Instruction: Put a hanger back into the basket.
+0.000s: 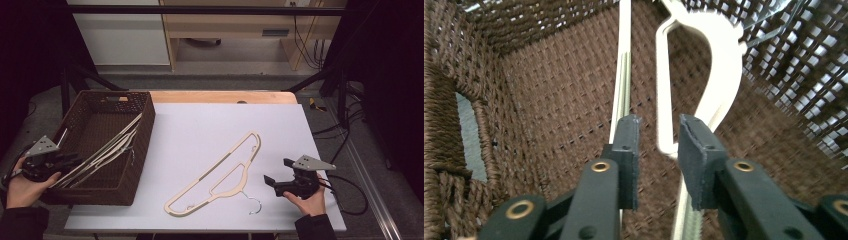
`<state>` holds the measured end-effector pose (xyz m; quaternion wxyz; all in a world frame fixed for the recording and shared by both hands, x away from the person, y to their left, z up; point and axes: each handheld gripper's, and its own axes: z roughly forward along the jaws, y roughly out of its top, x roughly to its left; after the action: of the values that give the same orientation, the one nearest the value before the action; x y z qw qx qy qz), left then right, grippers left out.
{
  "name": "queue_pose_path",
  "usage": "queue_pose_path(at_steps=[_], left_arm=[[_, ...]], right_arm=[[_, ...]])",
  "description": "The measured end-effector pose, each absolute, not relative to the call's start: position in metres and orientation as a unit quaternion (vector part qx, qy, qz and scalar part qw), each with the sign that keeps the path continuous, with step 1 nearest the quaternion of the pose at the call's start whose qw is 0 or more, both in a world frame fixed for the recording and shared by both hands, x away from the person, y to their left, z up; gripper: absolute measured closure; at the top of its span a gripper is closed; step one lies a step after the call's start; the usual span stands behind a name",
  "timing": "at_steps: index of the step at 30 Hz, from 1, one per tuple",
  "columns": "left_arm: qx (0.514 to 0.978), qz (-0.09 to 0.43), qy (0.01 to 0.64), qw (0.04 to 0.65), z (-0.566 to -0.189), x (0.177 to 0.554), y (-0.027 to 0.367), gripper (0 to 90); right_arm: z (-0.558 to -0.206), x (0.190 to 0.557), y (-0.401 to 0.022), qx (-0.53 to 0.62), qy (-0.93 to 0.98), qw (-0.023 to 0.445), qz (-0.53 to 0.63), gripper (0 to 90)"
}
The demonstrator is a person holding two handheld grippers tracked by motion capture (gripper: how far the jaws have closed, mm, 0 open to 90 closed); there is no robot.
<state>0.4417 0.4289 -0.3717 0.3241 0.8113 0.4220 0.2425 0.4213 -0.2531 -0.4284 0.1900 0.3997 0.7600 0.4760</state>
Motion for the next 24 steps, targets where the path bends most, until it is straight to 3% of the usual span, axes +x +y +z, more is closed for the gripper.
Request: queue_pose_path(at_steps=[10, 12, 19, 24], left_arm=[[0.778, 0.263, 0.417, 0.389, -0.355, 0.433, 0.401, 50.2], [0.772, 0.267, 0.415, 0.400, -0.354, 0.432, 0.394, 41.6], [0.752, 0.270, 0.402, 0.447, -0.351, 0.419, 0.365, 24.8], [0.756, 0.260, 0.371, 0.473, -0.351, 0.407, 0.339, 25.4]], right_arm=[[-0.428, 0.421, -0.253, 0.400, 0.760, 0.190, 0.476, 4.4], [-0.428, 0.420, -0.254, 0.400, 0.759, 0.190, 0.478, 4.4], [-0.427, 0.420, -0.255, 0.400, 0.756, 0.192, 0.482, 4.3], [-0.426, 0.419, -0.255, 0.397, 0.757, 0.191, 0.482, 4.3]])
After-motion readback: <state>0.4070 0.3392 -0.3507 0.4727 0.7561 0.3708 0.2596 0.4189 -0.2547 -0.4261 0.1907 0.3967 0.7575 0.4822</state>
